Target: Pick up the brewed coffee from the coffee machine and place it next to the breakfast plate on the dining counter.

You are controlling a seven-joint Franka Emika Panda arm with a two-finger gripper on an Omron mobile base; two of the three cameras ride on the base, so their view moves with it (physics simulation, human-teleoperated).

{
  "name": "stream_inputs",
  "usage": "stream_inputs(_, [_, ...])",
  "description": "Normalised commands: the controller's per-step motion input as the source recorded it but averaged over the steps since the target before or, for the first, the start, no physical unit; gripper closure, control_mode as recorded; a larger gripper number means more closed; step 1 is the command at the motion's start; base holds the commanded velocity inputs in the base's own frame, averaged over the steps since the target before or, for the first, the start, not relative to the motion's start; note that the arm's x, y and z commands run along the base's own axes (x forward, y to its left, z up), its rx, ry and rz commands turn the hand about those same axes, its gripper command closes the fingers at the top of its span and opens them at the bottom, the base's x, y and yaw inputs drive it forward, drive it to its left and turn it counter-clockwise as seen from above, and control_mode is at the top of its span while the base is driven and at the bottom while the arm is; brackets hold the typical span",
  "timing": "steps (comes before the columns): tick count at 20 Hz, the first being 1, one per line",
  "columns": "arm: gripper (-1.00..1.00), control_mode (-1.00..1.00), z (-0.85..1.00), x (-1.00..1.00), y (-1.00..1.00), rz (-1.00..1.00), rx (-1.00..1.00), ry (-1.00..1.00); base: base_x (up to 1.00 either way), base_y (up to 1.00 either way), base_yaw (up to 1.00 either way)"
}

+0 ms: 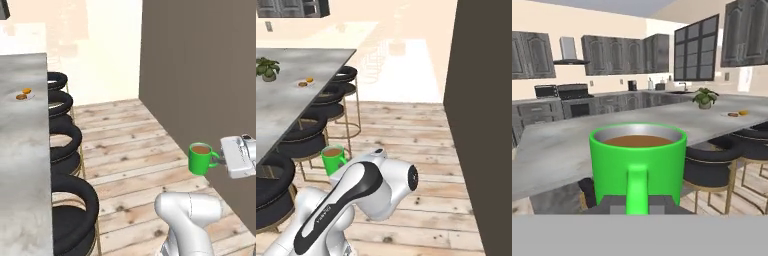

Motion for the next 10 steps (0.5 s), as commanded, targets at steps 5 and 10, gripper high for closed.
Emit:
stream_inputs(5, [1.00,1.00,0.00,0.00,0.00,0.00,0.00,0.00,1.00,-0.27,0.43])
stream_inputs(10, [1.00,1.00,0.00,0.00,0.00,0.00,0.00,0.00,1.00,-0.66,0.31])
